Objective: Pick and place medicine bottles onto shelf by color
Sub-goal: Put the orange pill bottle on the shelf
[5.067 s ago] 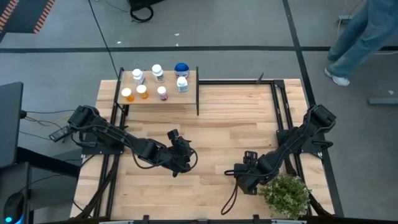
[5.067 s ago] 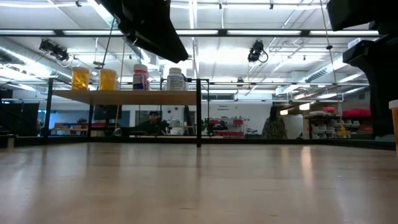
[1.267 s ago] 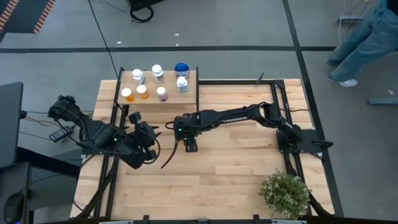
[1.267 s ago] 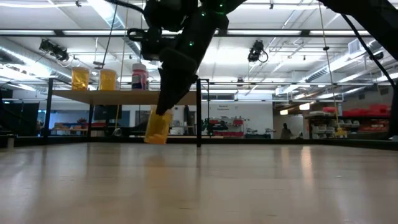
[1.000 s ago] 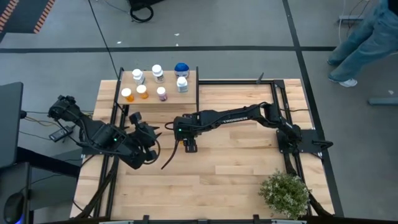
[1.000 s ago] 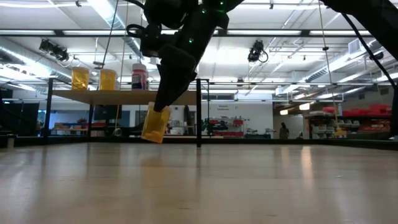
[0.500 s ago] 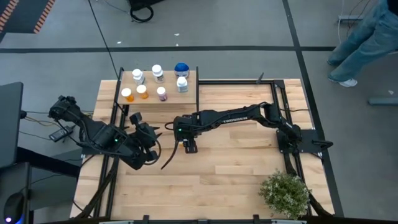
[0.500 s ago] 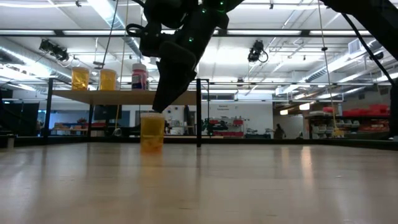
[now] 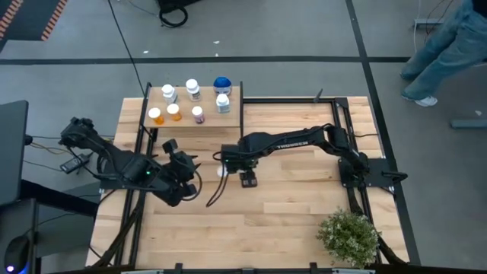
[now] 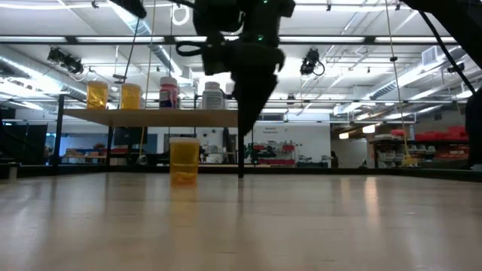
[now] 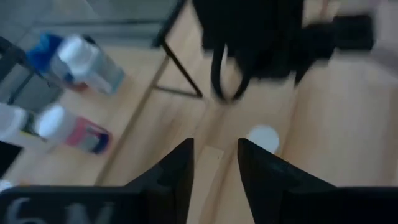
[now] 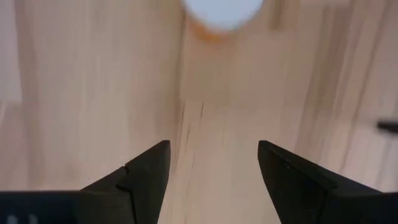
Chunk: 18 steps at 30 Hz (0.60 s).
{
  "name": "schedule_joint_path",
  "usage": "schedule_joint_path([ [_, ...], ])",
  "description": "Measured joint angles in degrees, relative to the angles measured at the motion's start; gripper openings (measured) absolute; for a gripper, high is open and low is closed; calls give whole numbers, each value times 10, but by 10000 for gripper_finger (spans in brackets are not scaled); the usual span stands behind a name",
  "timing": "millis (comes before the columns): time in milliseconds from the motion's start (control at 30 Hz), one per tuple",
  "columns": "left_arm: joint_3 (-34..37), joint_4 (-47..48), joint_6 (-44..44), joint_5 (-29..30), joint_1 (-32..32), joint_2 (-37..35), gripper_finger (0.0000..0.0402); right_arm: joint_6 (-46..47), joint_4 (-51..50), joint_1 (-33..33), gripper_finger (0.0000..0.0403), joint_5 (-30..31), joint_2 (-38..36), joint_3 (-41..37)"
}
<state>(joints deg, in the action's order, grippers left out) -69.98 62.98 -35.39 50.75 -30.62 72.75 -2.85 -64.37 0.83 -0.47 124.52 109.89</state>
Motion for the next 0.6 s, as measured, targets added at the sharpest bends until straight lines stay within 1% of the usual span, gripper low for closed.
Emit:
schedule_joint_path([
  [67,28,-18,-1,-29,17,0,150,9,-38,4,251,0,-7,0],
  [100,45,-41,4,-45,27,0,161,12,-50,6,251,0,-12,0],
  [233,117,-175,72,-103,64,1,211,14,-70,16,251,2,-31,-2],
  [367,168,-295,147,-150,94,1,255,23,-83,21,251,16,-75,-2],
  [467,189,-346,179,-164,118,1,277,45,-118,21,251,43,-118,-2],
  [533,196,-370,181,-178,139,0,286,63,-143,21,251,61,-152,-2],
  [600,203,-394,182,-221,166,0,290,86,-154,23,251,78,-189,-2],
])
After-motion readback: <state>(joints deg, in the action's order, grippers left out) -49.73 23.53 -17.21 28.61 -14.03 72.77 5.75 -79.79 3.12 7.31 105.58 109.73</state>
